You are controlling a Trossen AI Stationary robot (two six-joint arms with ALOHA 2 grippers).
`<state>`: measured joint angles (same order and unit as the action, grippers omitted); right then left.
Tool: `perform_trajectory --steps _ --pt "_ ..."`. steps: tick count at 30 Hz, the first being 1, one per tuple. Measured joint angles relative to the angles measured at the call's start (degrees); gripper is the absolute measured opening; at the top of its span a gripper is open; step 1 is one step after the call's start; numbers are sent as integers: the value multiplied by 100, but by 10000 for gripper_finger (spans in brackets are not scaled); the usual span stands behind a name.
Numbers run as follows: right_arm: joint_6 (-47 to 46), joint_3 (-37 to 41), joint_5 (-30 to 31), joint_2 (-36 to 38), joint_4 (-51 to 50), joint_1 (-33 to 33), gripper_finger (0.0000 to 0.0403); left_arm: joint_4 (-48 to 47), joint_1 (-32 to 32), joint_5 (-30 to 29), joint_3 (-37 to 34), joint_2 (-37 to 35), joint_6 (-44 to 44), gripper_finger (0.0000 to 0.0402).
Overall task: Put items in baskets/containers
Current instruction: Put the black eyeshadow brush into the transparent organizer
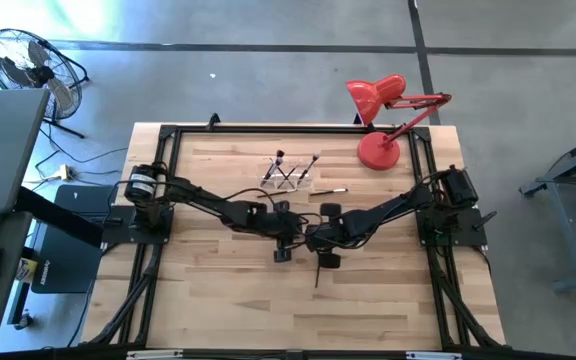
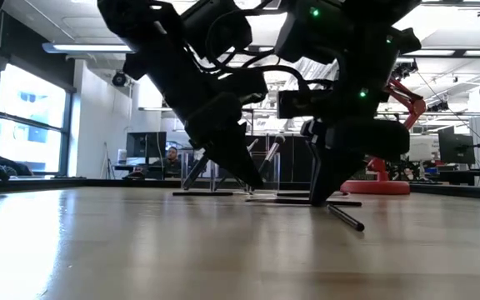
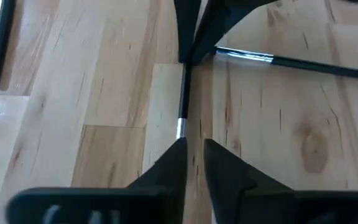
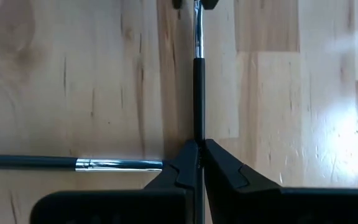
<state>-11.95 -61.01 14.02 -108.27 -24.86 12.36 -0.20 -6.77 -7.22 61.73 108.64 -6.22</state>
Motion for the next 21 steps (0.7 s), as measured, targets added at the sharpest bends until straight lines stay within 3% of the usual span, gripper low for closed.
perform_trajectory --steps 6,21 --pt "44 -4 -68 0 57 2 15 -27 -2 -92 4 0 42 3" --pt "15 7 -103 -5 364 7 11 -592 -2 -136 9 0 229 10"
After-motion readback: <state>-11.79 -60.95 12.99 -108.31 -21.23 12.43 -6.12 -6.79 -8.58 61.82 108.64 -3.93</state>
